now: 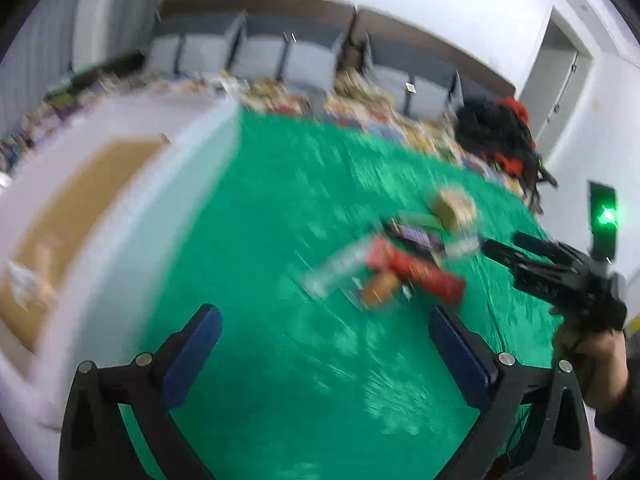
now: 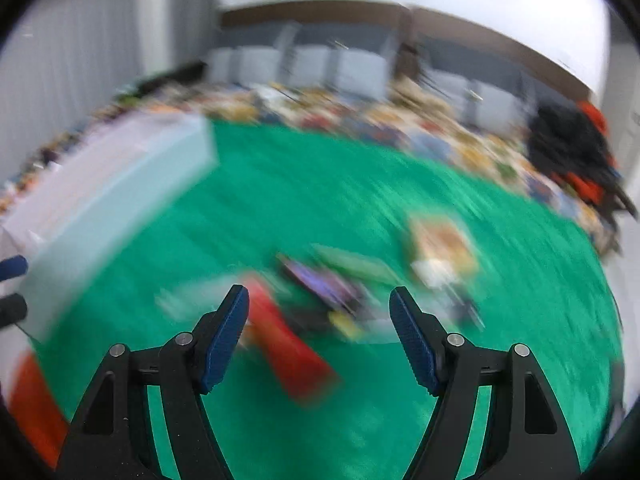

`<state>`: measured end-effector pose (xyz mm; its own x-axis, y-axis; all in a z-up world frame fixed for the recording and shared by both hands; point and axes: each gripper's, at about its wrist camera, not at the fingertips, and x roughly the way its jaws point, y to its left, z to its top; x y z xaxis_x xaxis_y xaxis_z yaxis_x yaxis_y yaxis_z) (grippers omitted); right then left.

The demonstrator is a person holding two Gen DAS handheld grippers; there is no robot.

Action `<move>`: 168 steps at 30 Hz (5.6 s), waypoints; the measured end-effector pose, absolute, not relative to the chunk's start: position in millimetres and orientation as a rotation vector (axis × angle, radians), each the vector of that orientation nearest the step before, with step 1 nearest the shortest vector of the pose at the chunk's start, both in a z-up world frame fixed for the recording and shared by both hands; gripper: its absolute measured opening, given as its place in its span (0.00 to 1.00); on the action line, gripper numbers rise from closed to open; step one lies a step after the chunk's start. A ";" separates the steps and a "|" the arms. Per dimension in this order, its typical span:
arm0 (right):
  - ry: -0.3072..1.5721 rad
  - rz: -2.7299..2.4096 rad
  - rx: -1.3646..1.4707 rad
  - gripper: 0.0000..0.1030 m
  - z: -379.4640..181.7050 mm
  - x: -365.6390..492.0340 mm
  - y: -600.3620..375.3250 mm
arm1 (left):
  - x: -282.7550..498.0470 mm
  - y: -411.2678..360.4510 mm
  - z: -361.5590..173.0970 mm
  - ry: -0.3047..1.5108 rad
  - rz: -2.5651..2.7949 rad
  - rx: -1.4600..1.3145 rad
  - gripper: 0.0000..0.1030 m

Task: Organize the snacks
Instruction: 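Return both tools over the remaining snacks on the sheet, then grasp the red long wrapper with the right tool and lift it, then grasp the clear stick pack with the left tool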

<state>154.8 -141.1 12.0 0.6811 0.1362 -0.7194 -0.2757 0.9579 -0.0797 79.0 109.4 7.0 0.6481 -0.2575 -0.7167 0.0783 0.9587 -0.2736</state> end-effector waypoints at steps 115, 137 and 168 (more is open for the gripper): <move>1.027 0.147 -0.054 0.25 -49.5 128.5 -233.5 | 130.0 52.0 -91.9 0.934 -0.064 0.013 1.00; 0.912 0.112 -0.061 0.76 -73.1 124.2 -249.9 | 207.8 46.2 -33.6 1.022 -0.238 0.054 0.92; 0.911 0.113 -0.062 0.77 -72.6 124.5 -249.7 | 124.4 74.0 -77.1 1.073 -0.082 -0.094 0.80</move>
<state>124.5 -249.7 -72.6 0.6073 0.0715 -0.7913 -0.1238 0.9923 -0.0054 124.4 74.0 -77.1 0.4753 -0.1132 -0.8725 0.0215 0.9929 -0.1171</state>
